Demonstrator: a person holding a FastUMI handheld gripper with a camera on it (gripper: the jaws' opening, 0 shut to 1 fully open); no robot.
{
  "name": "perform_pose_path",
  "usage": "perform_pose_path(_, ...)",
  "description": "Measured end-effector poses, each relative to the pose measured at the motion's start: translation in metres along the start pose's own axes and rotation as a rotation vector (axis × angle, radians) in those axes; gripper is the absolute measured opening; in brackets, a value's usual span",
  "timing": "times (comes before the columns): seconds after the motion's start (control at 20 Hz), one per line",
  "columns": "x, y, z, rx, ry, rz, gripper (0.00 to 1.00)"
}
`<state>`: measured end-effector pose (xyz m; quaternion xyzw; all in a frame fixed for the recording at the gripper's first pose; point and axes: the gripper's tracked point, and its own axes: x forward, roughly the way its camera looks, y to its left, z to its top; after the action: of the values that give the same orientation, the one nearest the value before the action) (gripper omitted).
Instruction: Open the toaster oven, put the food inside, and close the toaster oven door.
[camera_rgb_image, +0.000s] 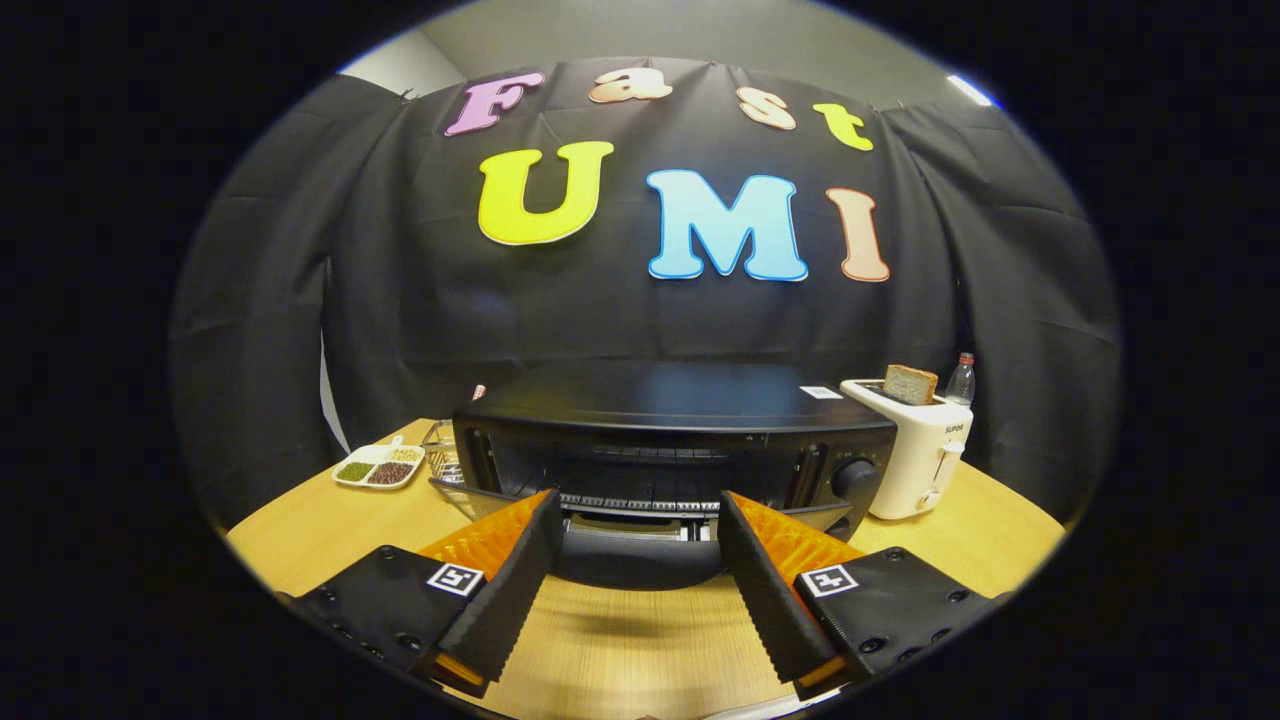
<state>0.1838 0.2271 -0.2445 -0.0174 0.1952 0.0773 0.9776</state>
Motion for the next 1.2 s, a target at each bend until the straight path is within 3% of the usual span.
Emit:
perform_pose_path(0.45,-0.023,0.003,-0.034,-0.026,0.052,0.003,0.98)
perform_pose_path(0.85,-0.038,0.006,-0.086,-0.049,0.186,0.037,0.98)
perform_pose_path(1.0,-0.043,0.014,-0.103,0.025,0.263,0.078,0.98)
perform_pose_path(1.2,-0.066,0.017,-0.089,0.08,0.266,0.109,0.98)
